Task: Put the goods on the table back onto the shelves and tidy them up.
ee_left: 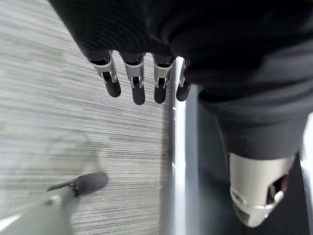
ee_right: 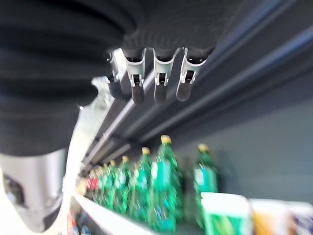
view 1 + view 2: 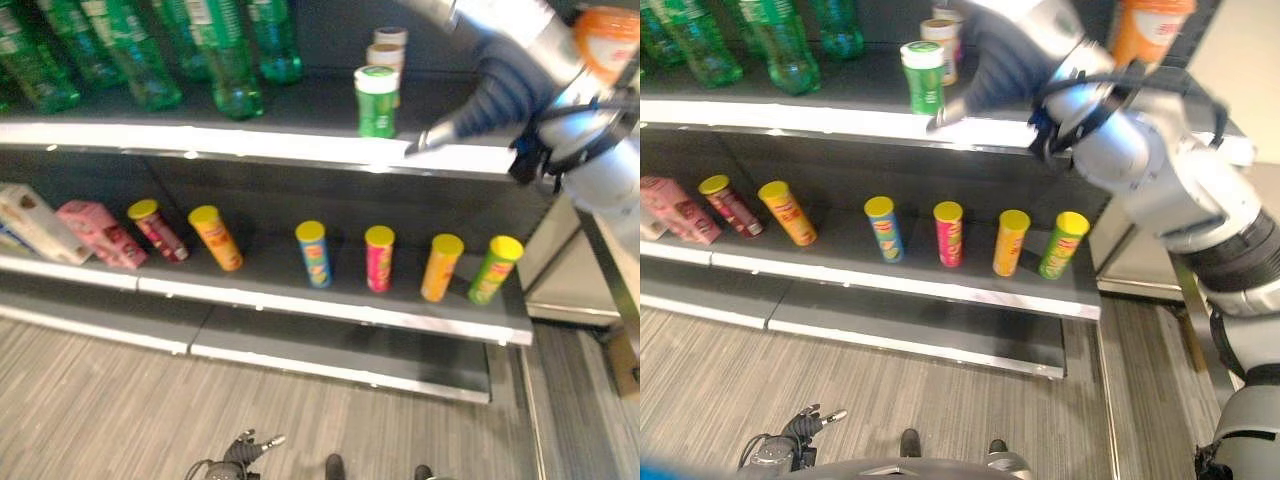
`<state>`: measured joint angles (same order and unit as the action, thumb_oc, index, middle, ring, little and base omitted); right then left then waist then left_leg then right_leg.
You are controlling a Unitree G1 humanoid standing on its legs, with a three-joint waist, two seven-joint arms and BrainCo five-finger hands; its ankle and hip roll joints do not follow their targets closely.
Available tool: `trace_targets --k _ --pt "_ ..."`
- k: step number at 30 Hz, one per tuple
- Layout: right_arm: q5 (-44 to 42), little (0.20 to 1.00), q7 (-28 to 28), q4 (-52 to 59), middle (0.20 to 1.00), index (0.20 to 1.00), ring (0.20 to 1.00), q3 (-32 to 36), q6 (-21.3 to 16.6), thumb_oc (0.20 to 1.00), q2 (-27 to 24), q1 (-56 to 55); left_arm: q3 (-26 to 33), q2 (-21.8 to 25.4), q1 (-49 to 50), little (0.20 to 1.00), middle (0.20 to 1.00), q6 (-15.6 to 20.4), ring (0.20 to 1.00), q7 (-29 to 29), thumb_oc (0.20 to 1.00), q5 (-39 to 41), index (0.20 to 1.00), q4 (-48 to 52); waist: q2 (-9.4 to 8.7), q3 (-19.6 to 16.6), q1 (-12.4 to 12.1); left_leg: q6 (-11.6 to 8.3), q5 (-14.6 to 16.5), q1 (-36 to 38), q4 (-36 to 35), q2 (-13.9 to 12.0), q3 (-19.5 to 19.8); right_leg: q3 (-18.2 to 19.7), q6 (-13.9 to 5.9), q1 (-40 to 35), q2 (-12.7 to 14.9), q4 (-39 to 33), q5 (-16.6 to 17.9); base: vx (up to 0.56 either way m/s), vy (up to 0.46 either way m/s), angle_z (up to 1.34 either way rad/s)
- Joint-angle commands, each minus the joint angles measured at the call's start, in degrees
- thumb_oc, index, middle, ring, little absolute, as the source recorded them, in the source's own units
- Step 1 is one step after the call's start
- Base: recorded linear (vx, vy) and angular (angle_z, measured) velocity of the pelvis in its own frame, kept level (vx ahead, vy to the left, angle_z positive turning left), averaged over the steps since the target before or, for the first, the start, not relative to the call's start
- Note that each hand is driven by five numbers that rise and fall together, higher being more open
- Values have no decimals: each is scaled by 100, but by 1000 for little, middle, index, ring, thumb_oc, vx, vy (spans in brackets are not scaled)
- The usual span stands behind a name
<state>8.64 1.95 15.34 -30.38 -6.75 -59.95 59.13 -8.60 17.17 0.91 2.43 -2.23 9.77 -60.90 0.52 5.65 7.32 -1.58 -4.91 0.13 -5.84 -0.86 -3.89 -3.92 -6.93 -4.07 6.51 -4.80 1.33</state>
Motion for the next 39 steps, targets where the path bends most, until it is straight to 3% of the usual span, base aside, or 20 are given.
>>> trace_targets --k 1,4,6,9,14,18,19,20,22,23,24,27,33,36,39 --pt "-157 1000 -54 -323 1000 1000 1000 -49 -100 1000 -420 648 -183 458 -305 1000 1000 103 1000 -57 1000 -420 1000 -112 -443 243 -252 -43 1005 488 98 -32 -317 534 -469 393 432 501 -331 -18 163 -33" --pt "-153 1000 -71 -293 1000 1000 1000 -63 -121 1000 -514 563 -280 478 -403 1000 1000 129 1000 -42 1000 -512 1000 -50 -496 333 -130 -10 1005 482 84 -19 -487 747 -549 610 396 576 -164 -52 130 -48" --pt "-194 1000 -92 -227 1000 1000 1000 -81 -114 1000 -806 507 -461 603 -632 1000 1000 172 1000 2 1000 -680 1000 105 -617 465 76 -11 953 302 84 -103 -961 895 -691 1129 270 565 269 -181 133 -103" --pt "-334 1000 -71 -174 1000 1000 1000 104 -161 1000 -1056 231 -500 743 -767 1000 1000 135 1000 41 1000 -765 1000 263 -637 467 141 -37 892 211 84 -345 -1407 265 -619 1033 358 639 109 -94 22 -97" --pt "-494 1000 -34 -325 1000 1000 1000 344 -197 1000 -1219 -73 -445 794 -790 1000 1000 122 1000 79 1000 -714 1000 389 -756 282 57 -40 870 127 139 -497 -1945 -196 -540 671 508 968 -76 -70 5 -80" --pt "-471 1000 57 -373 1000 1000 1000 1435 -215 1000 -1460 -1342 -419 747 -718 1000 1000 131 1000 162 1000 -822 1000 345 -936 101 90 -58 960 169 203 -445 -2169 -275 -651 401 577 647 74 27 -41 -60" --pt "-389 1000 199 -372 1000 1000 1000 2406 -207 1000 -1509 -2311 -371 680 -695 1000 1000 117 1000 158 1000 -906 1000 291 -965 47 195 -87 996 183 311 -472 -2307 -312 -688 338 548 308 45 12 -49 -14" --pt "-388 1000 260 -408 1000 1000 1000 2706 -204 1000 -1541 -2592 -335 667 -679 1000 1000 121 1000 170 1000 -896 1000 285 -950 41 244 -85 1002 197 333 -492 -2337 -276 -678 338 522 259 11 27 -59 -55" --pt "-402 1000 514 -629 1000 1000 1000 3993 -209 1000 -1546 -3805 -320 552 -661 1000 1000 119 1000 199 1000 -887 1000 187 -913 1 421 -105 1028 361 280 -533 -2415 -176 -622 311 441 169 -83 44 -37 -75" --pt "-403 1000 512 -612 1000 1000 1000 4061 -210 1000 -1543 -3875 -339 557 -668 1000 1000 119 1000 199 1000 -886 1000 187 -918 7 401 -106 1027 366 279 -533 -2415 -176 -622 307 440 170 -84 66 -81 -31" --pt "-420 1000 732 -848 1000 1000 1000 4972 -193 1000 -1463 -4711 -276 503 -663 1000 1000 120 1000 180 1000 -867 1000 122 -896 -27 565 -129 1032 472 251 -555 -2418 -121 -580 288 390 187 -165 51 -85 -13" --pt "-452 1000 951 -1317 1000 1000 1000 6162 -91 1000 -1372 -5825 -190 416 -704 1000 1000 106 1000 156 1000 -807 1000 45 -850 -60 784 -191 996 591 196 -608 -2380 -70 -504 254 305 224 -296 48 -114 2" --pt "-671 1000 974 -1862 1000 1000 1000 6911 -23 1000 -1208 -6684 -115 337 -692 1000 1000 99 1000 142 1000 -736 1000 -37 -769 -56 929 -270 916 673 155 -692 -2380 -16 -412 196 169 190 -394 24 -74 -2" --pt "-824 1000 968 -2103 1000 1000 1000 7109 25 1000 -772 -6993 -65 297 -662 1000 1000 84 1000 147 1000 -760 1000 -59 -680 -42 991 -319 869 696 142 -757 -2368 3 -360 168 85 170 -459 23 -91 6" --pt "-698 1000 956 -2130 1000 1000 1000 7104 116 1000 -496 -7147 -21 324 -615 1000 1000 74 1000 163 1000 -728 1000 100 -676 64 962 -339 862 575 121 -737 -1988 202 -331 286 -21 238 -493 -19 -27 -1"
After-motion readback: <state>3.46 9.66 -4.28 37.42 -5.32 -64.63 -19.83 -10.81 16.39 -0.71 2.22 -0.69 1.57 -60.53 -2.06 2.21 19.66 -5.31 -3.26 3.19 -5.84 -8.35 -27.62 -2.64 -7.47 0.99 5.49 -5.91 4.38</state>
